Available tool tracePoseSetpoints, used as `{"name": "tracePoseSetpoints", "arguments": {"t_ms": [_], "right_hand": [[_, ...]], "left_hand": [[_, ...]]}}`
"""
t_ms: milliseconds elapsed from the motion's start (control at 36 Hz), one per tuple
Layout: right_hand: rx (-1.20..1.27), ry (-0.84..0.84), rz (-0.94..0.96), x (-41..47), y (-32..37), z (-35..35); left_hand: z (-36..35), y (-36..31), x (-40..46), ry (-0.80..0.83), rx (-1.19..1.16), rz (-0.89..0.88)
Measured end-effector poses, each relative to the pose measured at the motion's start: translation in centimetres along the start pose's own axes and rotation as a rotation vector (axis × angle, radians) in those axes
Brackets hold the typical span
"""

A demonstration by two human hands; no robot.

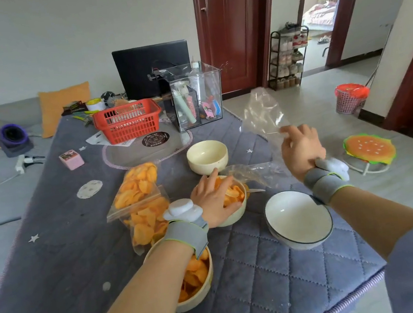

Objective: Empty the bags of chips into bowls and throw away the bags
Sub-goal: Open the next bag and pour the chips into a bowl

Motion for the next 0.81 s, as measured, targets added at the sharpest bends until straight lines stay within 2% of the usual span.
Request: {"name": "tracePoseSetpoints", "arguments": {"t_ms": [56, 167, 278, 333, 417, 528, 639, 722, 806], "right_hand": [[-0.138, 0.063, 0.067, 0.2, -0.5, -0.9], [-0.323, 0.458, -0.001, 0.9, -2.6, -5.1], [-0.185, 0.887, -0.059, -0.6, -2.4, -8.3], [-0.096, 0.995, -0.039, -1.4, -1.6, -9.0], [0.101, 0.989, -0.128, -1.6, -1.7, -9.3], [0.032, 0.858, -0.111, -0.7, -1.2, -8.1], [-0.047, 0.684, -0.050, -0.3, 0.4, -6.1], [0.006, 0.567, 0.047, -0.4, 2.4, -5.6], [0.092, 0.480, 0.137, -1.1, 4.9, -5.3]], "left_hand": [[-0.1, 0.1, 0.2, 0.012, 0.004, 0.003], [-0.3, 0.2, 0.2, 0.049, 0.015, 0.004], [0.4, -0.1, -0.1, 0.047, -0.068, 0.002], [0.8, -0.2, -0.4, 0.022, -0.134, -0.012], [1.7, 0.1, -1.1, -0.068, -0.247, -0.030], [3.3, 1.8, -2.0, -0.251, -0.407, 0.003], [4.0, 6.3, -3.8, -0.432, -0.617, 0.216], [3.2, 10.2, -5.9, -0.446, -0.733, 0.391], [1.9, 13.2, -8.0, -0.426, -0.731, 0.539]]}}
Point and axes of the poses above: each hand's wrist, its own x-axis towards the middle knuckle, its own z-axis out of the back of the hand, y = z × x, the point moved 6 cm from there along x, towards the middle knuckle, and after that the axes turned 15 degrees about y, right-handed, at the moved point
